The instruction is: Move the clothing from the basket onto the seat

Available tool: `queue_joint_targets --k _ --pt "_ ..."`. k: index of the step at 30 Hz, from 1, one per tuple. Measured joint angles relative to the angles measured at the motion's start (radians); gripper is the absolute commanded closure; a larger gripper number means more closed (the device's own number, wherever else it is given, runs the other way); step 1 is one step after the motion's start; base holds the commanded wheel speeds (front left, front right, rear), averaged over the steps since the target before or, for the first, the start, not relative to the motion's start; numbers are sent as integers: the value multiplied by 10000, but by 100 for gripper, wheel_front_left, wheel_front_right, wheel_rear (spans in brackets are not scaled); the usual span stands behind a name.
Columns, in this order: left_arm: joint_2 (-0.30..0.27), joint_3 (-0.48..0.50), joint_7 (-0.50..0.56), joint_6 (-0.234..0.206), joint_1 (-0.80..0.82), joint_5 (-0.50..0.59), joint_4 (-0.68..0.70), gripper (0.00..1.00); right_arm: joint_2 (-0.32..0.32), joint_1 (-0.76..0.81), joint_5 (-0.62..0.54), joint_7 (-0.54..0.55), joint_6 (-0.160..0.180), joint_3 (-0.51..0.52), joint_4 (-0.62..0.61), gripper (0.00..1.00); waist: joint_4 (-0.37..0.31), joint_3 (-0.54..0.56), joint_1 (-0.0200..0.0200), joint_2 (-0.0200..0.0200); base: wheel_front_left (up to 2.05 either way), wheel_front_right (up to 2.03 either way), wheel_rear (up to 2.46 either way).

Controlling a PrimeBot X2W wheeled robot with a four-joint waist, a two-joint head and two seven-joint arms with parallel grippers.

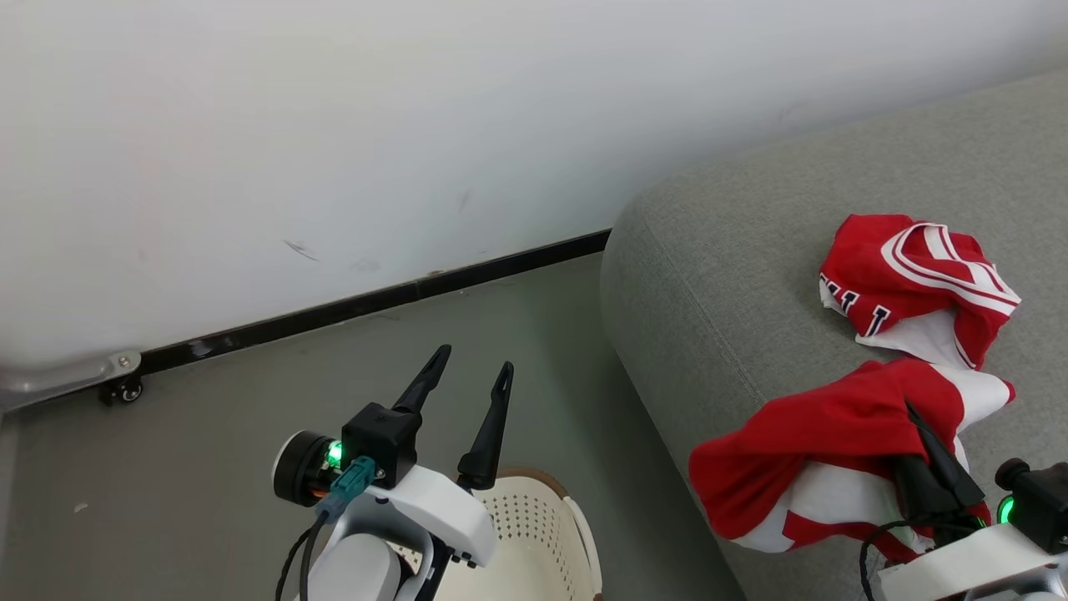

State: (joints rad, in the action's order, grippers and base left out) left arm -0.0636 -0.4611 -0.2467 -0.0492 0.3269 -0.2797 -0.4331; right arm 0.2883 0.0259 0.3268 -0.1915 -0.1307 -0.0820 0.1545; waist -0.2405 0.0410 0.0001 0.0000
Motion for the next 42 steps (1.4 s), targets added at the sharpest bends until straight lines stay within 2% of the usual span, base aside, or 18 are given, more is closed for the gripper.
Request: queue_joint_targets --k 8,12,17,22,32,42 --pt "-150 387 -2 -263 -337 -2 176 0 148 -268 -161 410 0 -497 -314 100 -459 -159 0 0 0 0 0" --pt "-355 568 -2 -529 -369 17 247 0 31 -983 750 533 0 -360 -330 100 -571 -309 0 0 0 0 0" --pt "-600 823 -4 -721 -382 36 474 0 397 -1921 792 940 0 -293 104 100 -604 -548 0 0 0 0 0" --pt "-861 1062 -4 -895 -396 96 658 0 688 -3067 1018 1279 0 -228 282 100 -538 -805 0 0 0 0 0" --pt "-1273 1442 -6 -1197 -538 142 1218 0 1682 -5353 1055 1831 0 198 1022 100 -225 -1320 0 0 0 0 0" --pt "-1599 1461 -86 -1271 -580 470 1829 0 2247 -6674 1181 2368 0 780 2245 100 174 -1841 0 0 0 0 0"
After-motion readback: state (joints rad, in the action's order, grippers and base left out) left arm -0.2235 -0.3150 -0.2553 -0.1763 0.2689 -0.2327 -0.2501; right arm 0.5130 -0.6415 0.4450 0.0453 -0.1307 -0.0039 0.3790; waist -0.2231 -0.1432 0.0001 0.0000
